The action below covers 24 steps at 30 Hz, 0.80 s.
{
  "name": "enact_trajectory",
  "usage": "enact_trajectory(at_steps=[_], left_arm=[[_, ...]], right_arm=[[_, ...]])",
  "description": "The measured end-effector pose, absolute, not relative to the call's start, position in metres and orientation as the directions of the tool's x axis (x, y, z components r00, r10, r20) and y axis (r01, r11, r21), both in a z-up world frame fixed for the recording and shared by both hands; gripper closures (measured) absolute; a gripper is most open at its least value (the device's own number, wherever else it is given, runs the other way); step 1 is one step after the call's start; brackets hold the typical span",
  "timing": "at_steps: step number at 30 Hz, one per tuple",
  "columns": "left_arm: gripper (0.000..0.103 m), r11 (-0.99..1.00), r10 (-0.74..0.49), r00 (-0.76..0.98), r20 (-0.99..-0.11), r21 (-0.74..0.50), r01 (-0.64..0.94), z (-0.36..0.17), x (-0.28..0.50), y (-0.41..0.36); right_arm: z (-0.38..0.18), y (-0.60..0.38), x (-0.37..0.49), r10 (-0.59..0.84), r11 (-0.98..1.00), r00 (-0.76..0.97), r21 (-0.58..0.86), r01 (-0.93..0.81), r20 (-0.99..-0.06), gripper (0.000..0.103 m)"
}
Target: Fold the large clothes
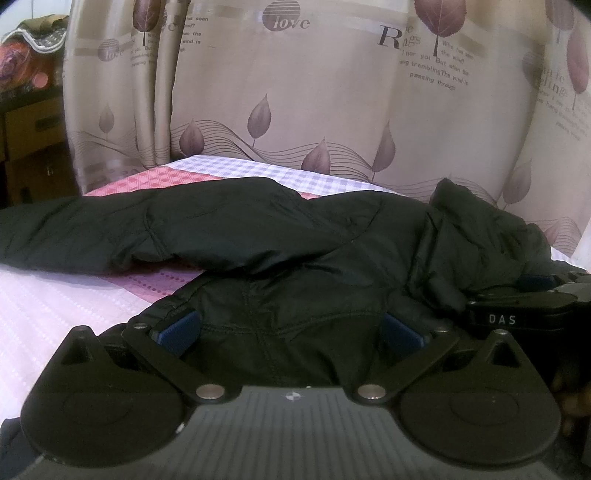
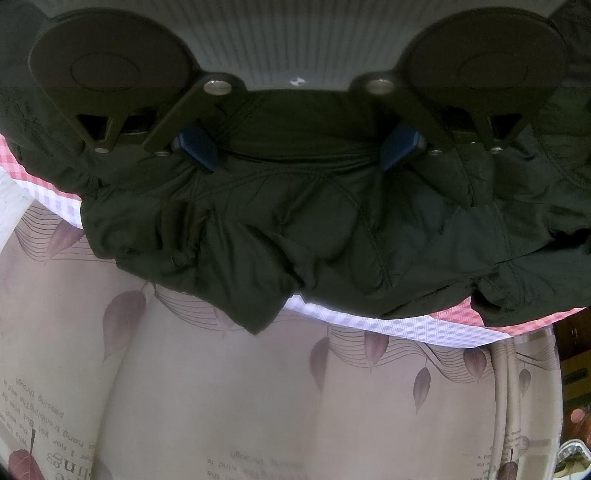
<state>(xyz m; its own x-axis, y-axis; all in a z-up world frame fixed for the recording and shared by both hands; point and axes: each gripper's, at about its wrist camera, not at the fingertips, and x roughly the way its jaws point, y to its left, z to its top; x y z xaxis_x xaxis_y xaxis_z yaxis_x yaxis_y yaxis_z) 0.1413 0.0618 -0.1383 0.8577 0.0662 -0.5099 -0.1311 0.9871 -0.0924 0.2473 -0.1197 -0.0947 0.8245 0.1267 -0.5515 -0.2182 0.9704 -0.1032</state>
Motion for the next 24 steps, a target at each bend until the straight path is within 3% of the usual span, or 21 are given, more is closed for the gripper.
enact_trajectory(at_steps=[16, 24], left_arm=[[0.000, 0.986, 0.063, 0.853, -0.518, -0.099, -0.133, -0.139, 0.142, 0.063], [0.000, 0.957, 0.010, 0.883, -0.470, -0.252, -0.144, -0.120, 0.122, 0.102]], right_arm=[[-0.095, -0.120, 0.248, 0.128, 0.970, 0.824, -0.102, -0.219, -0.552, 0.008], [-0.095, -0.121, 0.248, 0.126, 0.970, 0.825, -0.105, -0.219, -0.551, 0.007]])
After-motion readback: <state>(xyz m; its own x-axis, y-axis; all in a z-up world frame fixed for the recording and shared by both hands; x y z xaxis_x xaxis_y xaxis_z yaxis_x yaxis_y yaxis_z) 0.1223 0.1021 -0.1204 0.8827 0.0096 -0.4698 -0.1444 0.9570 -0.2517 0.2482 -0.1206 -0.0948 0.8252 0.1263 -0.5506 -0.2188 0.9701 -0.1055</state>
